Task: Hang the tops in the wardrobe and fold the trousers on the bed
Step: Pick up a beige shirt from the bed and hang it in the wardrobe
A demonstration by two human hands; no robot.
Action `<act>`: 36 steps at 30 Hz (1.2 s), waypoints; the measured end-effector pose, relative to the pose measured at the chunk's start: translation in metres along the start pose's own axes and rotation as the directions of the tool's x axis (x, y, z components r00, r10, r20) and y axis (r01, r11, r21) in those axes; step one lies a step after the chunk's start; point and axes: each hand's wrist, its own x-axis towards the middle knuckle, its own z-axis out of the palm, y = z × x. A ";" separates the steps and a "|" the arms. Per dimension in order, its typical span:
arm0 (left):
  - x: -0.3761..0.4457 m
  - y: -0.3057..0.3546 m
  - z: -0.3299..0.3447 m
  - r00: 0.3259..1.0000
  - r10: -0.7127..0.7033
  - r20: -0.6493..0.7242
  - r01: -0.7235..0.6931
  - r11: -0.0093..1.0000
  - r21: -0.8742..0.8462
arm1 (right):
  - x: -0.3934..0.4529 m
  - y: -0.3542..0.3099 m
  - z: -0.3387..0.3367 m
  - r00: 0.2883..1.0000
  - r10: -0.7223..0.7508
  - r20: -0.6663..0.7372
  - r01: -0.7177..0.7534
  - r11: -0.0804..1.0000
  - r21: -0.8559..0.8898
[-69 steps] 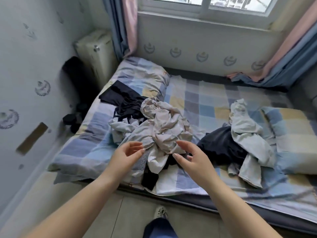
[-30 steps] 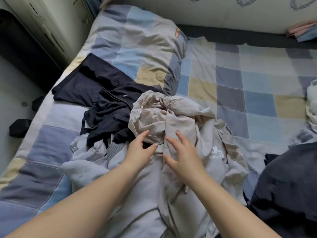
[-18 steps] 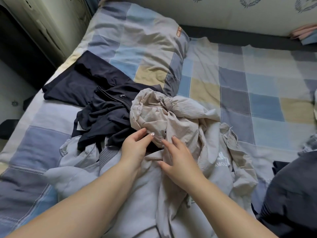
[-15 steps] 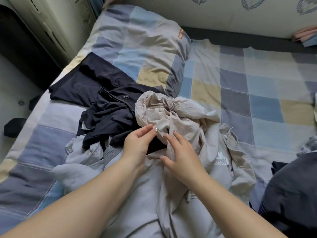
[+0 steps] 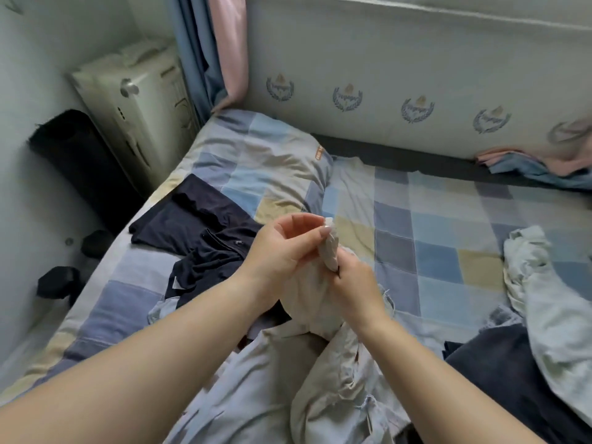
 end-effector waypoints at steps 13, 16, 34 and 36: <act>-0.114 0.153 0.053 0.962 0.270 -0.037 -0.241 0.905 0.350 | -0.043 -0.178 -0.201 0.966 -0.142 -0.218 0.223 0.883 0.413; -0.137 0.168 0.070 0.953 0.302 -0.014 -0.267 0.864 0.427 | -0.054 -0.207 -0.231 0.963 -0.103 -0.247 0.212 0.858 0.468; -0.219 0.227 0.157 0.750 0.660 0.038 -0.574 0.622 0.532 | -0.133 -0.372 -0.281 0.986 0.057 -0.155 0.116 0.431 0.895; -0.222 0.236 0.155 0.747 0.664 -0.028 -0.553 0.644 0.529 | -0.138 -0.388 -0.278 0.976 0.025 -0.215 0.181 0.449 0.875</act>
